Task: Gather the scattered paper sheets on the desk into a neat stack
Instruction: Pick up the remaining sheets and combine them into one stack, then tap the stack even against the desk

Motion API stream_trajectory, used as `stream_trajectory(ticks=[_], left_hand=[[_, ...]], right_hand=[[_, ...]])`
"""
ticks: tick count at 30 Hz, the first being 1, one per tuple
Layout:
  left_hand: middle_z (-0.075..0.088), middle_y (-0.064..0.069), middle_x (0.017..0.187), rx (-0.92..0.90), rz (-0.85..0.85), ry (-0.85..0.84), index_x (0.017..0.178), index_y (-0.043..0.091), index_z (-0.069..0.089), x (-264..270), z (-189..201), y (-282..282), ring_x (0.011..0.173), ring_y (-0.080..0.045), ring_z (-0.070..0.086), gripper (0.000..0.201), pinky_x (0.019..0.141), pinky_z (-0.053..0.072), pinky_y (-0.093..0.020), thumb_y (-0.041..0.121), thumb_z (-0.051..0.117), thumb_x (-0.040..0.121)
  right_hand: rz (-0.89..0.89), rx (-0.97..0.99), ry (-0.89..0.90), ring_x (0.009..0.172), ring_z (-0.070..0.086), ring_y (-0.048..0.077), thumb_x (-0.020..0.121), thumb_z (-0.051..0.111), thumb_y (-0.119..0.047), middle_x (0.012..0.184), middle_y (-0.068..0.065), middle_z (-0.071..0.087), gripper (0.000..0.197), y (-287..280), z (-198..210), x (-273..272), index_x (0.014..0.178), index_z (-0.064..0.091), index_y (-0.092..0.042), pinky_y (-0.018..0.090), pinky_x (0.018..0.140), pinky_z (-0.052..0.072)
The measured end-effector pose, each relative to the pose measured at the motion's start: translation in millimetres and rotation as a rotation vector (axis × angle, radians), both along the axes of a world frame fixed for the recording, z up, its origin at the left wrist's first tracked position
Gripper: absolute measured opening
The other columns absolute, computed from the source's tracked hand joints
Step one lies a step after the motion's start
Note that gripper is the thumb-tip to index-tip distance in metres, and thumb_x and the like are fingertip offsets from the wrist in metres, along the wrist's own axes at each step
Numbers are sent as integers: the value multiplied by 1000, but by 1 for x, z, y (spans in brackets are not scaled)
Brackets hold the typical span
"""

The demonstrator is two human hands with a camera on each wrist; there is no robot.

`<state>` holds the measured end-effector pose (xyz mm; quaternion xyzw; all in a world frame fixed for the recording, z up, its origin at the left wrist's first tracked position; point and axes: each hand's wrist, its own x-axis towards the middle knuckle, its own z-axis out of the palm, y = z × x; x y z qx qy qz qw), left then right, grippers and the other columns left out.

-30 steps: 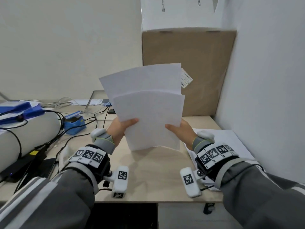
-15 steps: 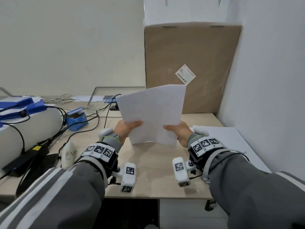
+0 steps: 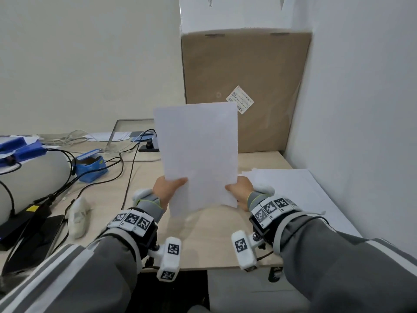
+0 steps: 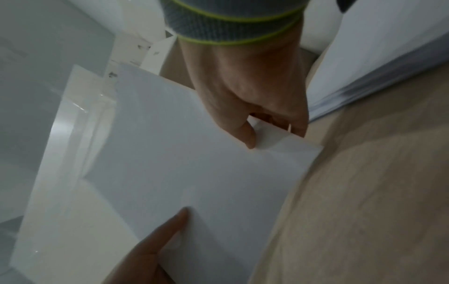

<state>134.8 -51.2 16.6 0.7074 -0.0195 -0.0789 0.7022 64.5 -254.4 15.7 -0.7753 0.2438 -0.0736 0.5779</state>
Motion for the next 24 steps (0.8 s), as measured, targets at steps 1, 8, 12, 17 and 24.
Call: stream_trajectory(ticks=[1, 8, 12, 17, 24], left_hand=[[69, -17, 110, 4, -8, -18, 113, 1, 65, -2, 7, -7, 100, -35, 66, 64, 92, 52, -50, 27, 81, 56], [63, -16, 111, 54, -243, -20, 120, -1, 56, -33, 37, -87, 97, -36, 61, 33, 85, 49, -44, -2, 60, 87], [59, -22, 104, 224, -407, 21, 104, -1, 56, -58, 24, -142, 93, -34, 58, 19, 83, 49, -43, -9, 53, 87], [59, -15, 99, 507, -446, 48, 91, 0, 50, -81, -10, -192, 100, -30, 56, 10, 93, 50, -42, 6, 57, 89], [47, -17, 141, 803, -441, 78, 136, -1, 44, -103, -2, -218, 127, -31, 48, 54, 103, 41, -35, 29, 56, 92]], right_hand=[[-21, -15, -49, 99, 64, 32, 86, 54, -9, 102, 10, 67, 29, -6, 4, -7, 113, 63, -7, 38, 90, 53], [-221, -254, -114, 90, 58, 27, 89, 47, -15, 98, 5, 62, 20, -81, 24, -59, 105, 58, -12, 32, 78, 48], [-278, -395, 15, 85, 63, 24, 83, 47, -18, 99, 1, 67, 28, -132, 13, -96, 107, 61, -18, 31, 77, 53], [-244, -502, 318, 114, 56, 31, 84, 55, -19, 129, 10, 56, 53, -158, -7, -130, 134, 41, -15, 37, 100, 45], [79, -689, 573, 138, 38, 26, 95, 45, -15, 151, 9, 36, 52, -158, -17, -146, 145, 34, -8, 29, 112, 32]])
